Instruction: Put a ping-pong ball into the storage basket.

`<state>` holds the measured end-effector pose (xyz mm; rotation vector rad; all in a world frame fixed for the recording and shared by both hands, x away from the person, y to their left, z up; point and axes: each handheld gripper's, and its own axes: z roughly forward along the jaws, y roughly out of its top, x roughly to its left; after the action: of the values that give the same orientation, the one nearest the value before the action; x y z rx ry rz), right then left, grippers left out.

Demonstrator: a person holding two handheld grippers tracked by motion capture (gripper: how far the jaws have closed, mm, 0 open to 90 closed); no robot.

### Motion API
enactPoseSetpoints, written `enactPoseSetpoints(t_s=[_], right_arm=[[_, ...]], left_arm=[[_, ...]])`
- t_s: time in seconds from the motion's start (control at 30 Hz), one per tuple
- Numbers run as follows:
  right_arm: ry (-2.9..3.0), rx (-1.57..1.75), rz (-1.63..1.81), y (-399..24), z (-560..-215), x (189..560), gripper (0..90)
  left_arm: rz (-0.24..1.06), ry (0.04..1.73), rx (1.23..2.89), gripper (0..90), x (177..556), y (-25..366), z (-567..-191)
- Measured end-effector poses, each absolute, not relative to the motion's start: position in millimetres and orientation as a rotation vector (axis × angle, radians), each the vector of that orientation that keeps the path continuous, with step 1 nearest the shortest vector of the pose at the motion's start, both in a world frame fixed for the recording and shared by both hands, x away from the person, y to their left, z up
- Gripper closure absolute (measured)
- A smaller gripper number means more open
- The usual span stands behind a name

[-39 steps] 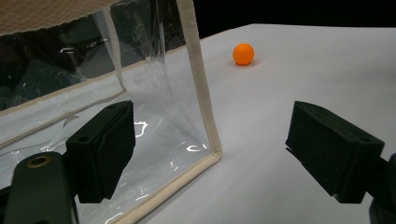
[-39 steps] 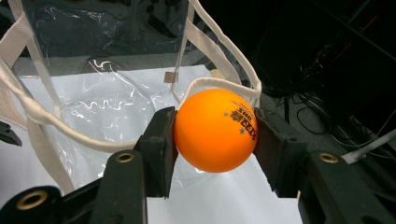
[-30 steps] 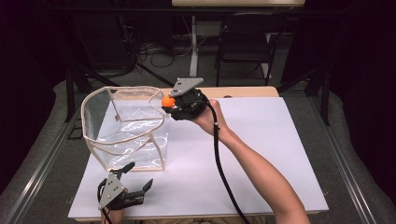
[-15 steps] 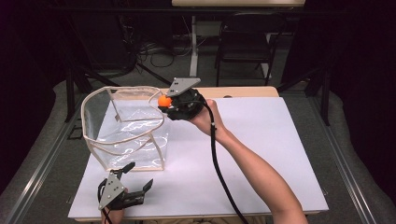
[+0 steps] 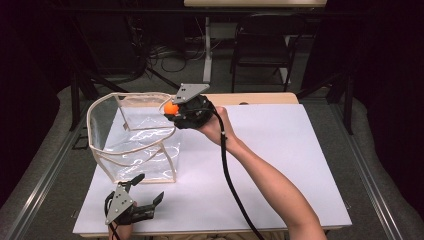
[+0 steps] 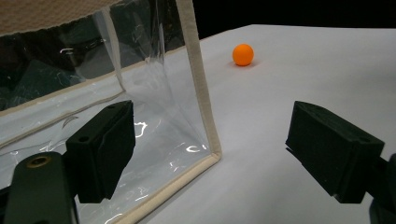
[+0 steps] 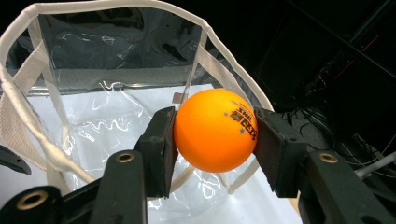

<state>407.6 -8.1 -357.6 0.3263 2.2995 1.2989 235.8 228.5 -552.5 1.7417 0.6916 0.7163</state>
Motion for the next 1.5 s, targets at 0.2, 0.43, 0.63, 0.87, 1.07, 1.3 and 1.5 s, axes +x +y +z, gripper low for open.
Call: enactPoseSetpoints(t_s=[0.2, 0.43, 0.63, 0.87, 1.07, 1.3, 1.5], right_arm=[[2.297, 0.316, 1.305, -4, -355, 406, 51.2], [2.295, 0.310, 1.316, 0, -354, 406, 51.2], [2.300, 0.299, 1.311, 6, -356, 407, 51.2], [2.301, 0.292, 1.313, 14, -359, 407, 51.2], [2.298, 0.301, 1.330, 20, -362, 409, 51.2], [2.285, 0.306, 1.339, 27, -362, 411, 51.2], [2.279, 0.314, 1.348, 32, -362, 412, 51.2]], left_arm=[[0.717, 0.691, 1.741, 15.6, 236, 228, -552], [0.717, 0.690, 1.742, 15.7, 236, 228, -552], [0.716, 0.688, 1.743, 15.6, 236, 227, -553], [0.717, 0.690, 1.743, 15.6, 236, 228, -553], [0.718, 0.691, 1.741, 15.7, 236, 228, -553], [0.718, 0.690, 1.742, 15.6, 236, 228, -553], [0.716, 0.687, 1.743, 15.6, 237, 227, -553]])
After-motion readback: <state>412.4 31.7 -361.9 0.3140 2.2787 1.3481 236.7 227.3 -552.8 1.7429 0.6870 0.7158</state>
